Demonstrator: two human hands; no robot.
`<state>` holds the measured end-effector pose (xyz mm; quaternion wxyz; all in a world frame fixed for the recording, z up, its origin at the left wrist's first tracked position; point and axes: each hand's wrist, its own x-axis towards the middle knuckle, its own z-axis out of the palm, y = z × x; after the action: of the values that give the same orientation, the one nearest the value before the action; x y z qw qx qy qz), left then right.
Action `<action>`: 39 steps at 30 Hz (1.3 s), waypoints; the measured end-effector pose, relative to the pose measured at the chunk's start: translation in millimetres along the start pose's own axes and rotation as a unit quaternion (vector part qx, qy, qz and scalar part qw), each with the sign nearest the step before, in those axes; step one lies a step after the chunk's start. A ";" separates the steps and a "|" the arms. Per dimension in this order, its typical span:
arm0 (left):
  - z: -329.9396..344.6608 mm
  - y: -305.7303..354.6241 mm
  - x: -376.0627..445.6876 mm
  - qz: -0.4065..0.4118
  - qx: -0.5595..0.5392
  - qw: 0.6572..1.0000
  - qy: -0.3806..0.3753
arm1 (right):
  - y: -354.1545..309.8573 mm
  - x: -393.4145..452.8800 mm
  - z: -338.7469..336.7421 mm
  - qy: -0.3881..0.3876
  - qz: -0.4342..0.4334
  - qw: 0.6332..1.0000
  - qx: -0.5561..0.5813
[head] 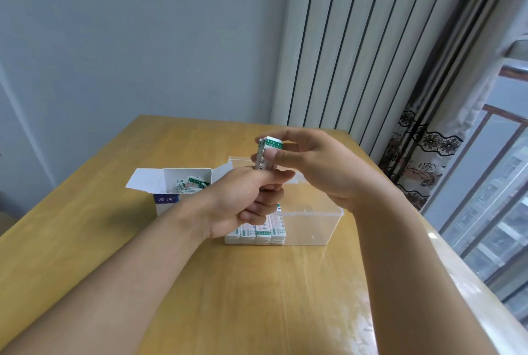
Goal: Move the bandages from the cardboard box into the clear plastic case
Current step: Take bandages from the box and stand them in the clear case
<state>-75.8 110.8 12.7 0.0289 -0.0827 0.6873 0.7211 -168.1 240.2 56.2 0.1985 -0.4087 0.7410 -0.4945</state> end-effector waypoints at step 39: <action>-11.3 6.6 -2.7 0.198 0.107 0.949 0.220 | 73.2 59.7 17.1 -0.098 0.350 0.800 -0.477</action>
<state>-73.2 99.3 19.2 -0.2572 -0.0981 0.7523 0.5985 -221.3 195.5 -10.1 0.2089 -0.2110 0.9525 0.0672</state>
